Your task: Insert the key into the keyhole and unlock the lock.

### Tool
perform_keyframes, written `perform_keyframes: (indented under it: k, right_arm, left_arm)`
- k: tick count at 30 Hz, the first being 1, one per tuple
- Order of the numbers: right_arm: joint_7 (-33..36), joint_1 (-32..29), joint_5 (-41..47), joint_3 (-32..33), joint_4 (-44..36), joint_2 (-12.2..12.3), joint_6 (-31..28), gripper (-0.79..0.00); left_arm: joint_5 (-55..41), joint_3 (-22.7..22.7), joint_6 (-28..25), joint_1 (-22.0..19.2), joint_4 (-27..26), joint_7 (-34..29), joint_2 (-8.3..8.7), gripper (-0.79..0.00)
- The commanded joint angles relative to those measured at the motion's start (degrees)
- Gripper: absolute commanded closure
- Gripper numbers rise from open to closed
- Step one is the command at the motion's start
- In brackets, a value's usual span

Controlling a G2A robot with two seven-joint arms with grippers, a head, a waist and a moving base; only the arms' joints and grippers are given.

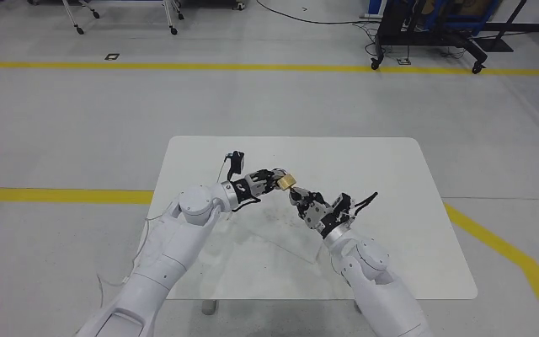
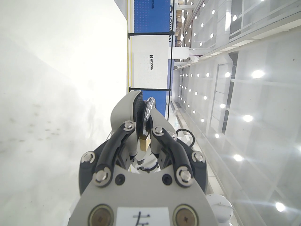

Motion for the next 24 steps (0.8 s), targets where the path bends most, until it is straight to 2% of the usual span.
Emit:
perform_keyframes:
  k: [1,4,6,8,10,12,13,15,16,18,20,22,24]
  right_arm:
    - [1.54,0.13,1.88,0.27,0.20,0.05,1.66,0.000]
    - [3.68,0.30,4.29,0.79,0.47,0.14,3.75,0.000]
    - [4.06,0.41,4.63,1.08,0.57,0.21,4.24,-0.089]
    - [4.50,0.47,5.42,1.09,0.69,0.23,5.05,-0.052]
    - [4.46,0.73,5.28,1.31,0.94,0.29,5.15,-0.077]
    - [3.98,0.79,2.23,1.01,0.80,0.38,3.38,-0.388]
    - [4.13,0.72,2.19,0.82,0.78,0.36,2.96,-0.465]
    - [4.71,0.64,1.55,0.71,0.58,0.37,1.55,-0.413]
    - [4.51,0.65,-0.21,0.80,0.37,0.43,0.05,-0.443]
    - [4.18,0.21,-4.83,0.63,-0.27,0.54,-4.59,-0.631]
    - [4.59,-0.41,-11.47,0.37,-1.04,0.74,-10.77,-0.760]
    - [3.49,-1.31,-18.14,0.18,-1.26,0.90,-16.11,-0.785]
    - [3.49,-1.31,-18.14,0.18,-1.26,0.90,-16.11,-0.785]
  left_arm:
    - [-0.01,-0.12,-0.37,0.14,-0.12,0.12,0.00,0.000]
    - [0.19,-0.39,-1.43,0.46,-0.48,1.07,0.00,0.000]
    - [0.32,-0.49,-1.87,0.68,-0.68,1.21,0.01,0.000]
    - [0.25,-0.63,-2.28,0.89,-0.87,1.23,0.02,0.000]
    - [0.31,-0.73,-2.38,1.00,-1.03,1.13,0.05,0.000]
    - [0.23,-0.86,-2.45,1.12,-1.11,1.10,0.05,0.000]
    - [0.25,-0.89,-2.44,1.15,-1.15,1.08,0.06,0.000]
    - [0.23,-0.95,-2.40,1.19,-1.21,0.99,0.06,0.000]
    - [0.19,-0.99,-2.36,1.21,-1.19,0.94,0.06,0.000]
    - [0.25,-1.02,-2.19,1.18,-1.20,0.83,0.06,0.000]
    - [0.33,-1.07,-2.06,1.17,-1.18,0.87,0.06,0.000]
    - [0.51,-1.11,-1.74,1.16,-1.16,1.45,0.03,0.000]
    - [0.57,-1.06,-1.49,1.16,-1.22,1.84,-0.02,0.000]
